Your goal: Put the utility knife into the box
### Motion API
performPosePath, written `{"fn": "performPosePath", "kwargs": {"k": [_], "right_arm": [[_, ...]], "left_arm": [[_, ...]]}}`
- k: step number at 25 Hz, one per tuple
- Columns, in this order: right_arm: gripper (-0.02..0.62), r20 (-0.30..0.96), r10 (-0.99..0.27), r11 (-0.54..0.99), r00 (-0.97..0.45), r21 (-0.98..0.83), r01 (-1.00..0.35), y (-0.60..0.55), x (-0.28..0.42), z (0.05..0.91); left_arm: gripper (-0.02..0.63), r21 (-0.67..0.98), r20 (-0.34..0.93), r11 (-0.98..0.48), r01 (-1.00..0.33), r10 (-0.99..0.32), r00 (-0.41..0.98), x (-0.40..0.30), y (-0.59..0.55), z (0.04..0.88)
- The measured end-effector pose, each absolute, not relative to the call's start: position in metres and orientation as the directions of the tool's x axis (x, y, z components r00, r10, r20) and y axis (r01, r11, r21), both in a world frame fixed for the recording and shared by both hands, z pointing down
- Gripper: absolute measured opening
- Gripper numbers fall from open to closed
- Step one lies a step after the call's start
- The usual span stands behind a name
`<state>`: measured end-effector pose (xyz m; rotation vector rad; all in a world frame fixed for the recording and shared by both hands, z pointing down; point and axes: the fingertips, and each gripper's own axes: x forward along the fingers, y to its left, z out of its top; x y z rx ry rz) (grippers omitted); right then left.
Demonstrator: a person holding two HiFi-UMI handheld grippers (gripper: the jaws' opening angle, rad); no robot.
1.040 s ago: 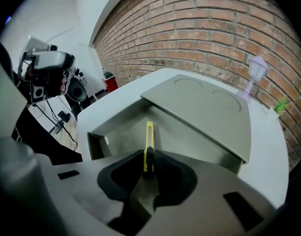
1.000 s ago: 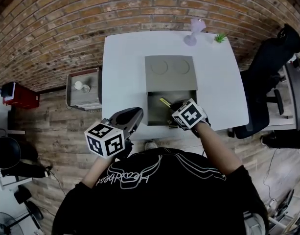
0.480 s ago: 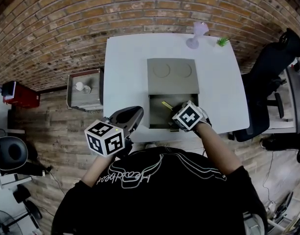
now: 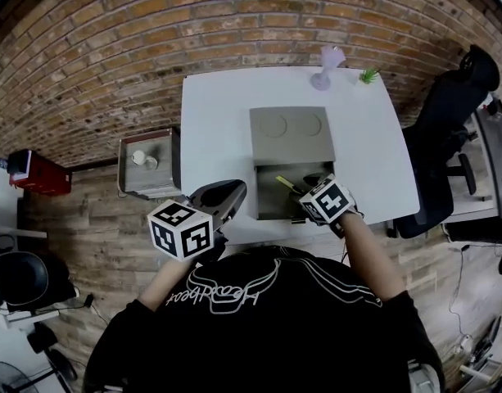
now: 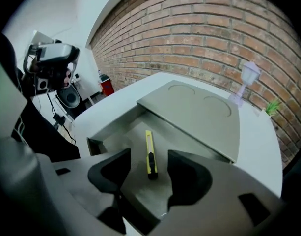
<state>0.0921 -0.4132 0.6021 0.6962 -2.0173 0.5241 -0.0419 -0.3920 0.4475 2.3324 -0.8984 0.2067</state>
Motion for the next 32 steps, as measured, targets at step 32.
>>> {"fn": "performPosePath", "kwargs": {"k": [32], "right_arm": [[0.002,0.229,-0.613,0.667,-0.756,-0.364,-0.650,-0.309,0.011,0.386]], "left_arm": [[0.041,0.519,0.245,-0.717,-0.466,-0.398,0.884,-0.056,-0.313,0.389]]}}
